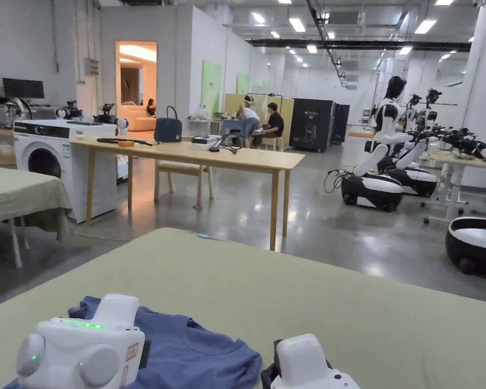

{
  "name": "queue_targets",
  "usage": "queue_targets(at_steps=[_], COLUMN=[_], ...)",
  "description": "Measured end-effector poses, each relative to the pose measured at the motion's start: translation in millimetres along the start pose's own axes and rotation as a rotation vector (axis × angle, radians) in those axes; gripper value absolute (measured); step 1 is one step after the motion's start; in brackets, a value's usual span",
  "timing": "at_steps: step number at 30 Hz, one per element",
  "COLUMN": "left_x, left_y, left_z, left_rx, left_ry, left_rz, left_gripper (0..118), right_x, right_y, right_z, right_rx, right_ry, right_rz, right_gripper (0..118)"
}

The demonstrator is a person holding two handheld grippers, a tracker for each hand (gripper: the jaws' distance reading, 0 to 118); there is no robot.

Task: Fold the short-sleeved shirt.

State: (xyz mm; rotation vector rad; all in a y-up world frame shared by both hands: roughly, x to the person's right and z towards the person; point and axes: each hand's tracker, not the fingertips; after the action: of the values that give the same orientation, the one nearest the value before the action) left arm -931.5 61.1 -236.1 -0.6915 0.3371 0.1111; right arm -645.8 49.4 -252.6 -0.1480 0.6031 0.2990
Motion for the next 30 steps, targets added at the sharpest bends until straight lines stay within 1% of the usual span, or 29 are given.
queue_targets(at_steps=[2,4,5,6,7,8,9,10,11,12,14,15,16,18,19,20,22,24,25,26,28,29,30], left_x=[-2.1,4.9,6.8,9.4,12.0,13.3,19.1,23.5,17.2,22.1,27.7,46.3,50.2,53.8,55.4,58.4,64.8,71.4,71.2,65.1,50.6,43.8,40.4], left_y=[1.6,0.2,2.5,6.3,6.9,9.8,13.0,14.7,16.4,24.6,28.3,11.4,7.4,-1.4,-7.0,-10.9,-19.5,-30.4,-32.6,-17.6,-12.2,-10.6,-7.7], left_z=[-43.3,-84.1,-107.4,-126.7,-140.7,-152.5,-163.9,-172.0,-177.2,-187.2,-208.0,-205.2,-214.7,-239.0,-243.2,-252.0,-264.0,-241.7,-232.4,-218.4,-218.1,-214.2,-209.6], left_rx=[-0.082,-0.215,-0.24,-0.253,-0.242,-0.226,-0.22,-0.248,-0.23,-0.192,-0.23,-0.256,-0.283,-0.32,-0.336,-0.384,-0.41,-0.476,-0.439,-0.072,-0.177,-0.184,-0.191], left_ry=[-0.033,-0.036,-0.053,-0.06,-0.074,-0.106,-0.101,-0.119,-0.161,-0.173,-0.098,-0.089,-0.097,-0.175,-0.168,-0.105,0.016,0.099,0.051,0.094,0.039,0.001,-0.001], left_rz=[-0.006,-0.028,-0.015,0.006,0.037,0.097,0.122,0.113,0.095,0.047,0.022,0.018,0.038,0.063,0.052,0.046,-0.006,-0.131,-0.096,-0.069,0.016,0.027,-0.002], left_gripper=[0,0,0,11,47,94,118,115,116,117,117,117,117,117,117,117,117,117,117,117,116,116,116], right_x=[1.4,6.1,9.3,12.8,16.3,20.2,24.0,26.9,29.7,31.9,35.9,37.1,37.6,37.2,37.0,36.6,36.1,37.7,39.3,40.6,43.4,45.7,47.4], right_y=[-12.3,-22.4,-26.3,-30.7,-34.2,-37.5,-38.7,-40.6,-42.9,-44.7,-46.3,-47.5,-48.9,-52.0,-53.8,-56.4,-60.5,-62.8,-63.4,-63.9,-63.5,-62.6,-61.9], right_z=[-6.0,-9.6,-9.2,-10.1,-11.0,-12.1,-11.6,-12.4,-13.3,-14.2,-14.9,-14.9,-14.9,-14.6,-14.4,-14.4,-14.6,-12.6,-12.3,-11.1,-9.2,-9.3,-7.2], right_rx=[-0.02,-0.055,-0.073,-0.084,-0.091,-0.101,-0.114,-0.122,-0.127,-0.131,-0.139,-0.142,-0.146,-0.153,-0.159,-0.166,-0.18,-0.19,-0.19,-0.188,-0.186,-0.187,-0.187], right_ry=[0.005,0.0,-0.008,-0.016,-0.023,-0.032,-0.043,-0.052,-0.065,-0.078,-0.093,-0.093,-0.095,-0.1,-0.1,-0.101,-0.109,-0.113,-0.115,-0.121,-0.126,-0.128,-0.13], right_rz=[-0.002,-0.002,0.002,0.005,0.004,0.001,-0.002,-0.006,-0.005,-0.004,-0.013,-0.021,-0.028,-0.038,-0.042,-0.043,-0.035,-0.039,-0.043,-0.049,-0.055,-0.056,-0.056], right_gripper=[1,1,1,1,2,2,2,2,2,2,3,3,3,3,4,4,4,5,5,5,5,6,6])
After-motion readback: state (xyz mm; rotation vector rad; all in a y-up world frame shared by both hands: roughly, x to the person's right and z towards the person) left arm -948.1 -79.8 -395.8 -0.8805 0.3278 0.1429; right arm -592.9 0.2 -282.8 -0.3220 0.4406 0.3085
